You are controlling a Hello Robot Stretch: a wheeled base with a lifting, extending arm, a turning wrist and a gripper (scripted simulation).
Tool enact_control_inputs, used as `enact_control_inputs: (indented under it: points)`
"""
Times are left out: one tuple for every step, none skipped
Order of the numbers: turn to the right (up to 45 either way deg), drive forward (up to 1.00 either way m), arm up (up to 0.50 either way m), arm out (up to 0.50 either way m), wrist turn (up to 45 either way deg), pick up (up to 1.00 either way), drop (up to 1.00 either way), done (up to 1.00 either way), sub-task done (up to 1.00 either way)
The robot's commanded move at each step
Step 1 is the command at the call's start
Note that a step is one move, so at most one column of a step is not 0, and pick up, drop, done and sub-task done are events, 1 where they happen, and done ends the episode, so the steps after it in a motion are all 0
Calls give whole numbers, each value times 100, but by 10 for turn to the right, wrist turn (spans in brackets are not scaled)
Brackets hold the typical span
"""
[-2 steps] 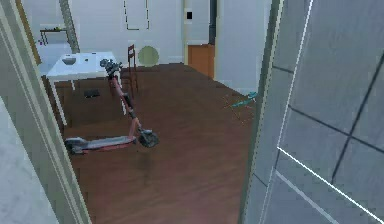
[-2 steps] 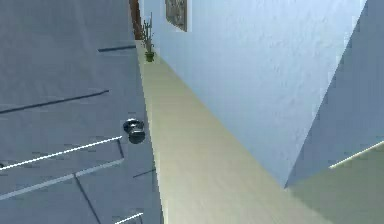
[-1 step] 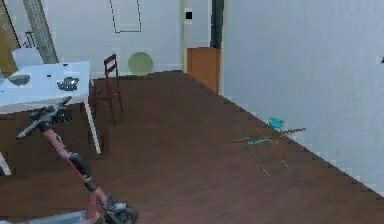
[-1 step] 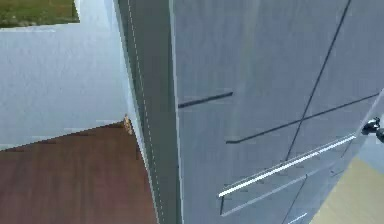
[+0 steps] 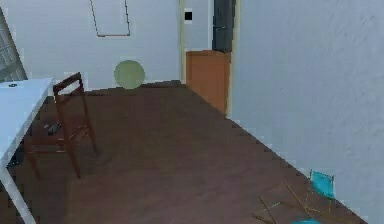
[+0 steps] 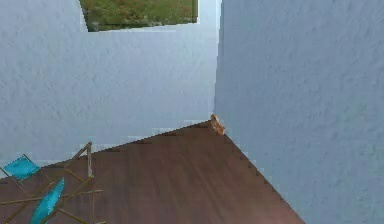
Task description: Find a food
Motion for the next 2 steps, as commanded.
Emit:
enact_control_inputs:
  points:
    - [0,100,0,0,0,0,0,0,0]
    - [-30,0,0,0,0,0,0,0,0]
